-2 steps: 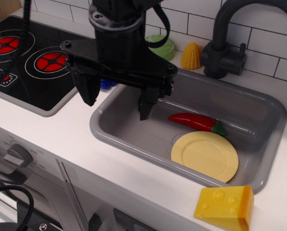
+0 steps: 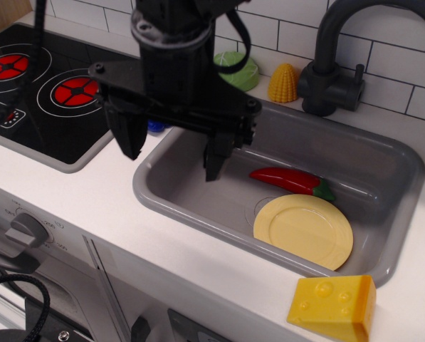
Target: Put blueberries on plate sink
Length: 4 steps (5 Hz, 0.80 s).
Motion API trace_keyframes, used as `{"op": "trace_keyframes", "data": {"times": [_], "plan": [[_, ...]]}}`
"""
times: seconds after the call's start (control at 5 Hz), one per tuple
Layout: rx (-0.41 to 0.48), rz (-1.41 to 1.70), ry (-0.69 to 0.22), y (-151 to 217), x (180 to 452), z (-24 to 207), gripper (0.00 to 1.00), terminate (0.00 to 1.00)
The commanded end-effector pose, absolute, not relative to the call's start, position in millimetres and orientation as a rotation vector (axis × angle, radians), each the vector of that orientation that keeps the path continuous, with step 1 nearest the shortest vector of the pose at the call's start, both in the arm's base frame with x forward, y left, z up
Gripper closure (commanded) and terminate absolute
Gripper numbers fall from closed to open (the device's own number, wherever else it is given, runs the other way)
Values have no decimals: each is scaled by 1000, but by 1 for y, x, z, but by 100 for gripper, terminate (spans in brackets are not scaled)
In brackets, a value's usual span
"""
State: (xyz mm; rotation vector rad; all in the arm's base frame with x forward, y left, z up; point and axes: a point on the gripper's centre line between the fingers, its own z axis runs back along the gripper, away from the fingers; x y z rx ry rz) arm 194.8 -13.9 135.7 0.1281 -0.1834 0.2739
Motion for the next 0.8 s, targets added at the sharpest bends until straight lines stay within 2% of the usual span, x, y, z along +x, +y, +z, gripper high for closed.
{"op": "trace_keyframes", "data": {"times": [0.0,0.4,0.6], "plan": [[116,491,-333,19,245,124,0,0],[178,608,-491,68,299,110,0,0],[188,700,-497,84,308,114,0,0]]}}
